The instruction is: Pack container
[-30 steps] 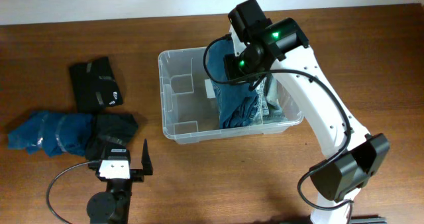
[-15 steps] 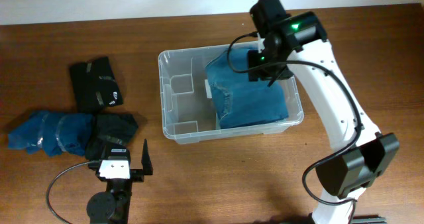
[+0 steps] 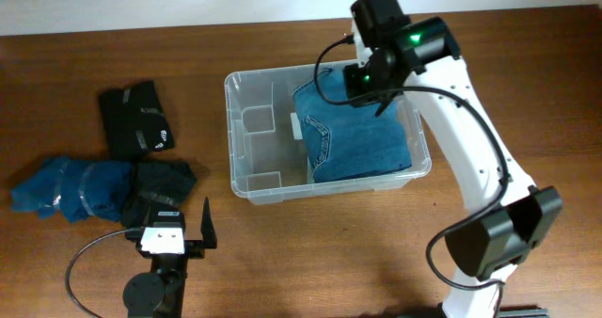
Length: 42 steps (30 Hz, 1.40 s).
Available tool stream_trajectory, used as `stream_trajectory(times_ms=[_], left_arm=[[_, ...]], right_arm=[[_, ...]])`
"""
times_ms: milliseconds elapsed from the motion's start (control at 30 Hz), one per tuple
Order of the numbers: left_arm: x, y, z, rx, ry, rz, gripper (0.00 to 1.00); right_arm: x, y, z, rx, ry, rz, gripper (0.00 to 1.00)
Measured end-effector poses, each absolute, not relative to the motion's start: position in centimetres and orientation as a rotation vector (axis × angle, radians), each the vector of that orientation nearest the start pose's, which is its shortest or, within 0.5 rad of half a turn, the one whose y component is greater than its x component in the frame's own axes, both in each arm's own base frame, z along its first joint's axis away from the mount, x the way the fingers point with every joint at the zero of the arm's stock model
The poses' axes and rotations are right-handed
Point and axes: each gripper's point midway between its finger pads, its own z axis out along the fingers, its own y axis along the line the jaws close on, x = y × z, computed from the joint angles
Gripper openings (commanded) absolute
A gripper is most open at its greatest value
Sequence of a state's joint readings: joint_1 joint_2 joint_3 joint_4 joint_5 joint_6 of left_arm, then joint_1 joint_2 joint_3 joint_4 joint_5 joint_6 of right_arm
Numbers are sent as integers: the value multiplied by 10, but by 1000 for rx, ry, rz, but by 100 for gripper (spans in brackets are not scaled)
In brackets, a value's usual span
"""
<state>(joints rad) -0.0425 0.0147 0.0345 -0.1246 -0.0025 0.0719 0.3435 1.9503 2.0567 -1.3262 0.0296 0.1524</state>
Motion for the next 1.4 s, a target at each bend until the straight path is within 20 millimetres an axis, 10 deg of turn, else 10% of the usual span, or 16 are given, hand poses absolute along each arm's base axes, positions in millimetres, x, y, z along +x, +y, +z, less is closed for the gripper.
stream_trajectory(times_ms=[500,900,1233,1400], left_arm=[[244,-10,157,94,1673,24,99],[244,-10,157,94,1673,24,99],[244,-10,157,94,1673,25,99],[244,-10,157,94,1673,24,99]], right_arm=[[429,109,103,-108,3055,-78,4],[432,90,89,-22,3081,-46,4],[438,79,143,22,3013,26,21],[447,33,221,182,2811,64,75]])
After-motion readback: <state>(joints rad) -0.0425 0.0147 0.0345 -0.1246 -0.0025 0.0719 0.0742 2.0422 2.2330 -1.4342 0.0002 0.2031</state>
